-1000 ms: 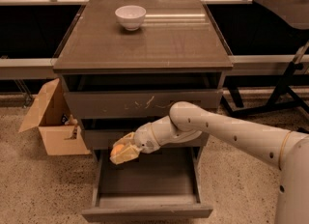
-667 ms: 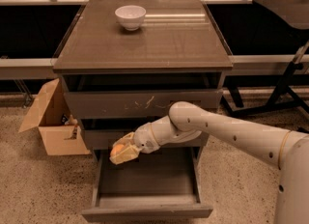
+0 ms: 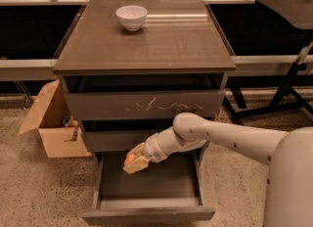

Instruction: Place orange into bottom drawer

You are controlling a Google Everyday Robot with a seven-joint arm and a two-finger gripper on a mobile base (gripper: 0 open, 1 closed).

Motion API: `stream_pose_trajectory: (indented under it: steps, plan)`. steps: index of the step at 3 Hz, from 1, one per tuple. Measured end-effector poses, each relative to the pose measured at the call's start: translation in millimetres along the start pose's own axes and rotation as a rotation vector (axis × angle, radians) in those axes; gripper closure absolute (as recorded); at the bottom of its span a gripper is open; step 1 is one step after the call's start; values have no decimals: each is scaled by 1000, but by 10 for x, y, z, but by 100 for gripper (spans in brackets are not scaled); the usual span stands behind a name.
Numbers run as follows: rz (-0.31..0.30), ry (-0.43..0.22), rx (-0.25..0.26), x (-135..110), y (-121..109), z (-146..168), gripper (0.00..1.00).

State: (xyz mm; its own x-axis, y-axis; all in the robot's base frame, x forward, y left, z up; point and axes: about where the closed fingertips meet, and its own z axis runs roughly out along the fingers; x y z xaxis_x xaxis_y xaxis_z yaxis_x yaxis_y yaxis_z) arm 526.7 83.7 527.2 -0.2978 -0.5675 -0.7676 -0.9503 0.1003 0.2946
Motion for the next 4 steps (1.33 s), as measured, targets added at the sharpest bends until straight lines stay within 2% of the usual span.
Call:
stream_pose_trajectory:
  steps: [1,2,3,4]
  plan:
    - [9,24,26,395,-227,60,100]
    - [44,12,17,766,-471,247,100]
    - [40,30,26,850,-502,278,100]
    - [20,108,69,1272,-663,402,100]
